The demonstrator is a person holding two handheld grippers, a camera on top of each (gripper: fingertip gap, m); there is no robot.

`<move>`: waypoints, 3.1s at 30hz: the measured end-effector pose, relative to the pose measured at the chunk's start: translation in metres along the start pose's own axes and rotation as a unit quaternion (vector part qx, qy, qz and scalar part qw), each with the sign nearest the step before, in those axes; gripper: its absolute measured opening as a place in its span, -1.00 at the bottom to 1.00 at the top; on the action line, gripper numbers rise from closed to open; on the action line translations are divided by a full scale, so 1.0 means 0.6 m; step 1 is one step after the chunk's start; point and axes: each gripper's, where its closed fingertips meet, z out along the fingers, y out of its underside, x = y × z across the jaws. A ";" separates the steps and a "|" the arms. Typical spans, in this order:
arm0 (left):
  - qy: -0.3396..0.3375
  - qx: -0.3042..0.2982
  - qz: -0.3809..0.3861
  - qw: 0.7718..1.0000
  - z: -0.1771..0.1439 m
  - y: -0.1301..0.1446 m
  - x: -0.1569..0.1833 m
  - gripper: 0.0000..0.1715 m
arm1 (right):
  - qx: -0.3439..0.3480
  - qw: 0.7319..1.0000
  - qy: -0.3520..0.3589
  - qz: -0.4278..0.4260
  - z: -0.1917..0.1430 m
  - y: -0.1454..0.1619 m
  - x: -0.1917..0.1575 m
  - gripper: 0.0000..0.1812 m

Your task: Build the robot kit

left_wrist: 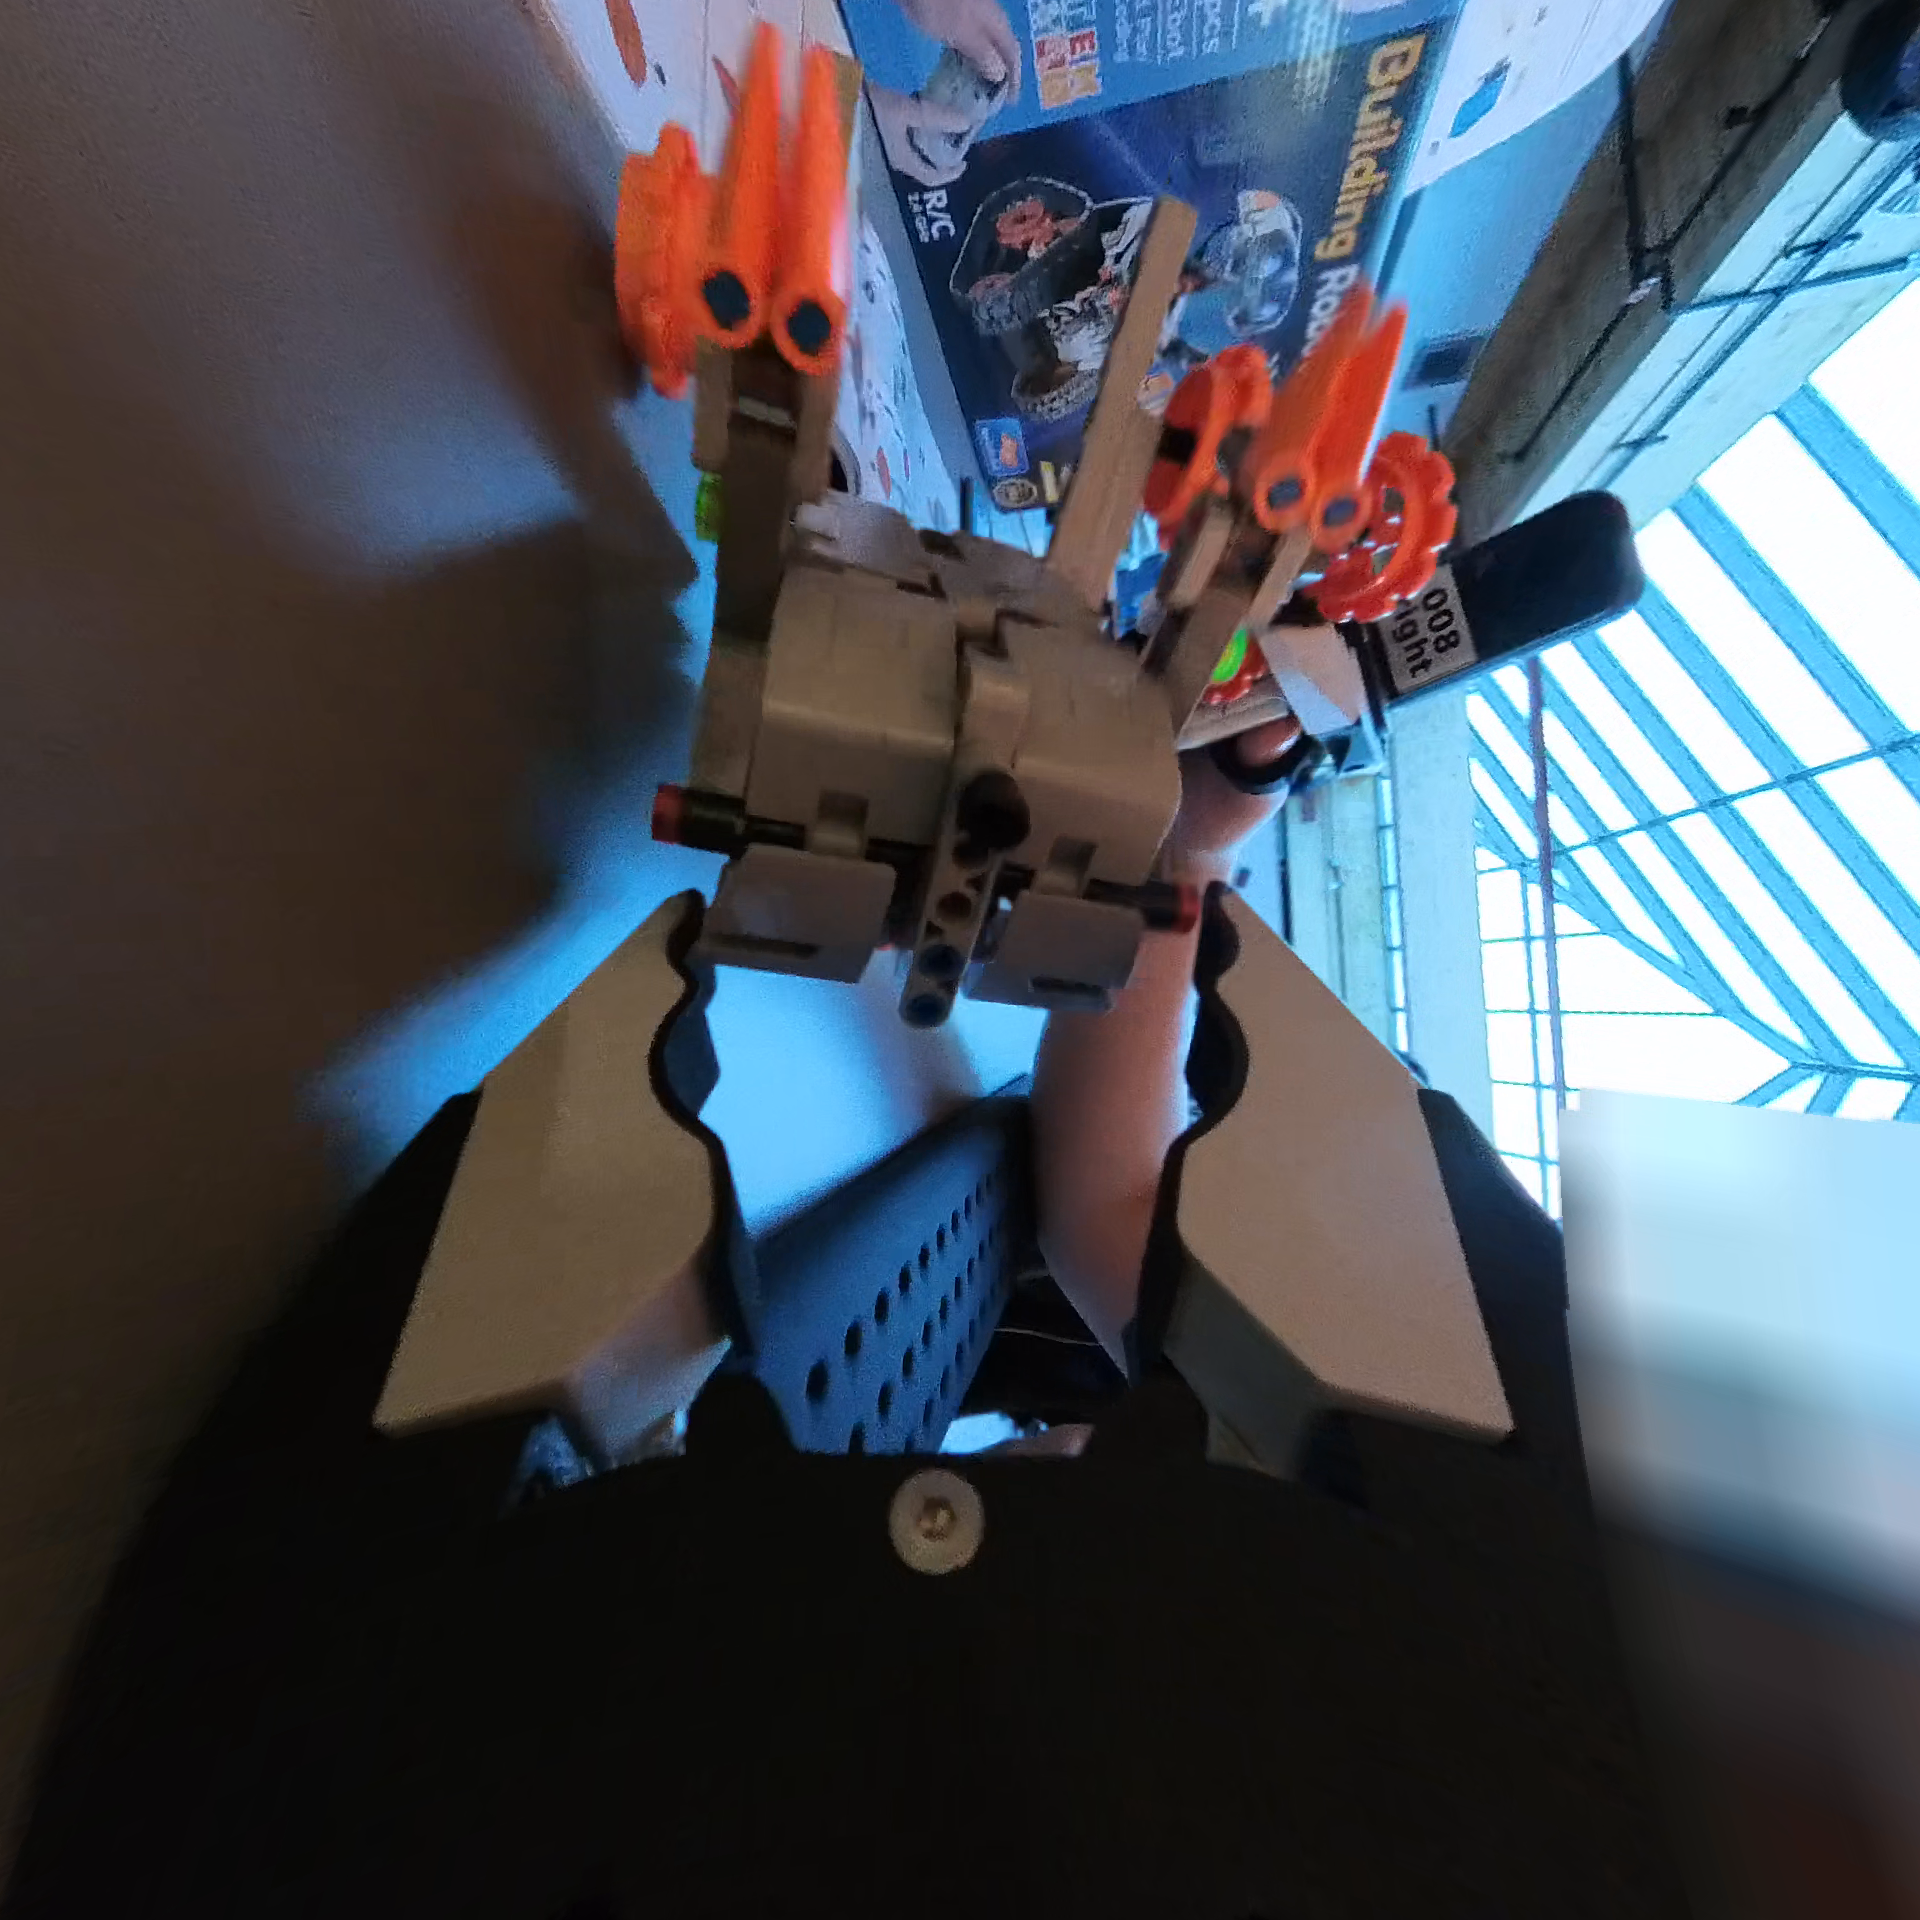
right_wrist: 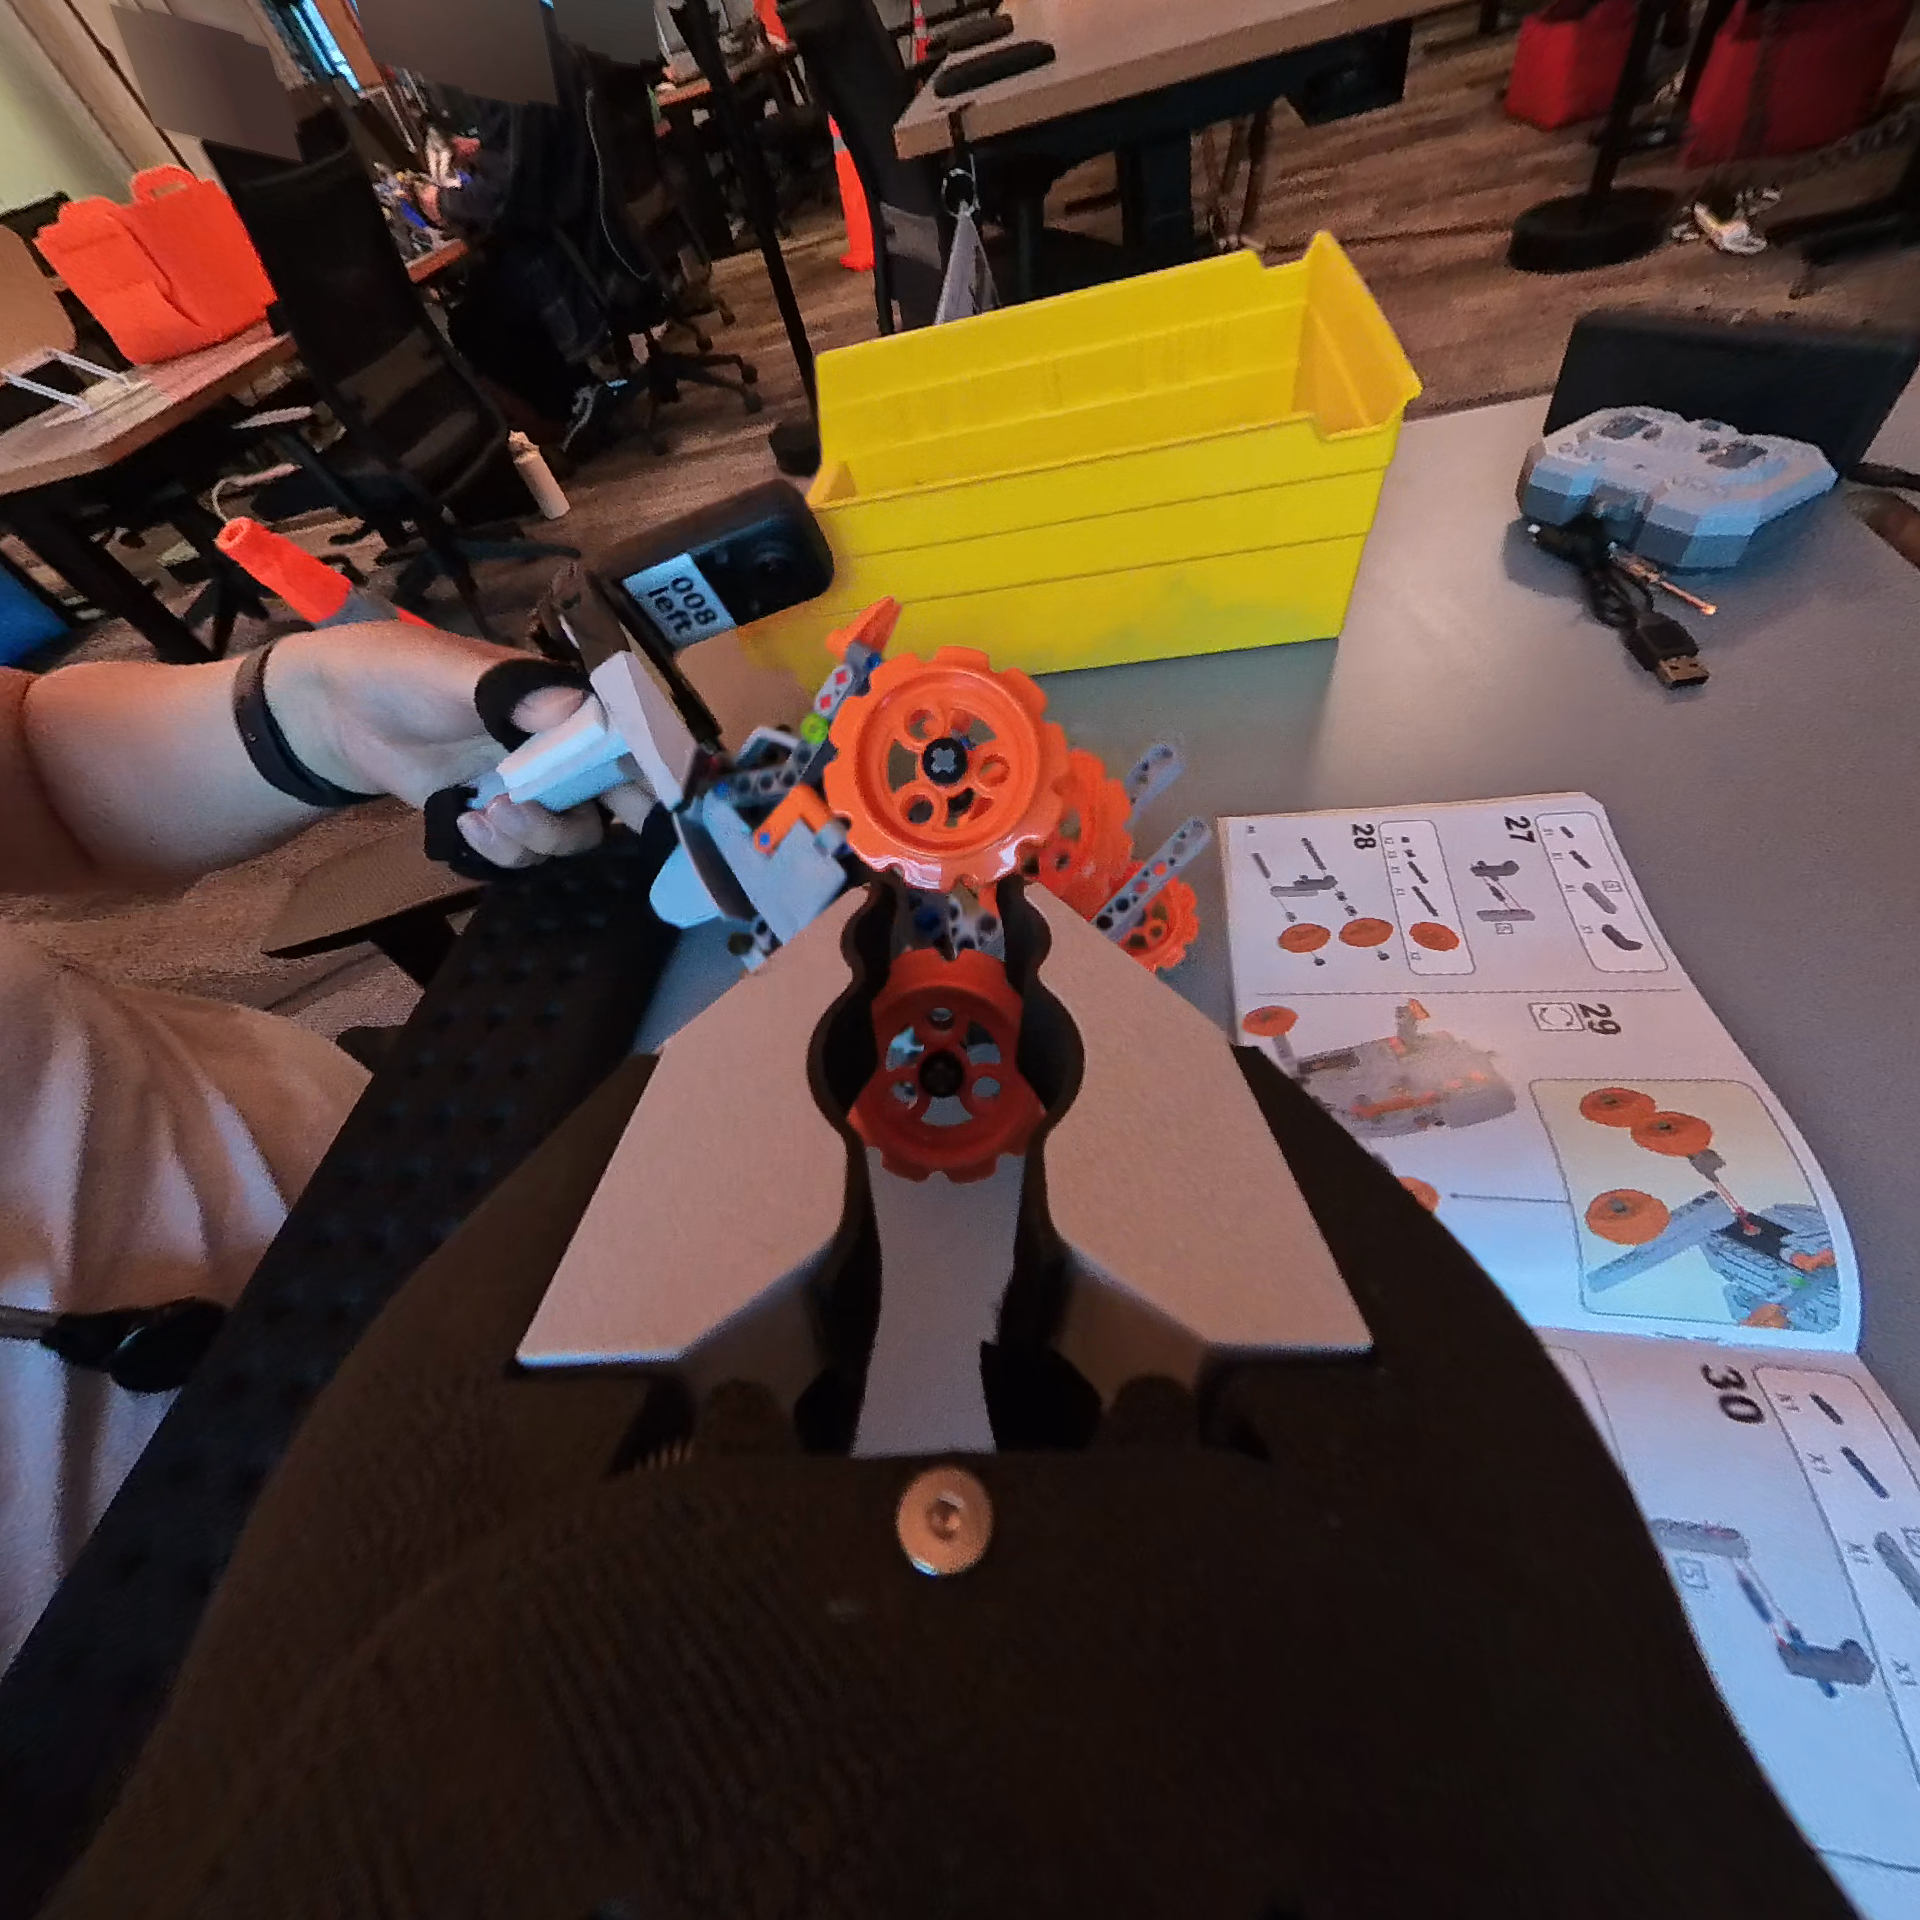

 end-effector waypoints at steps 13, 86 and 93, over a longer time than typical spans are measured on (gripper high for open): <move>-0.178 0.112 0.352 0.912 -0.078 -0.010 0.039 -0.10 | 0.019 1.000 0.000 -0.017 -0.011 0.027 -0.026 -0.77; -0.010 -0.016 0.690 0.724 0.020 0.000 0.079 -0.14 | -0.108 0.899 0.254 -0.341 -0.019 0.111 -0.092 -0.77; 0.026 -0.029 0.674 0.737 0.017 0.001 0.094 -0.16 | -0.092 0.915 0.268 -0.287 -0.019 0.111 -0.081 -0.77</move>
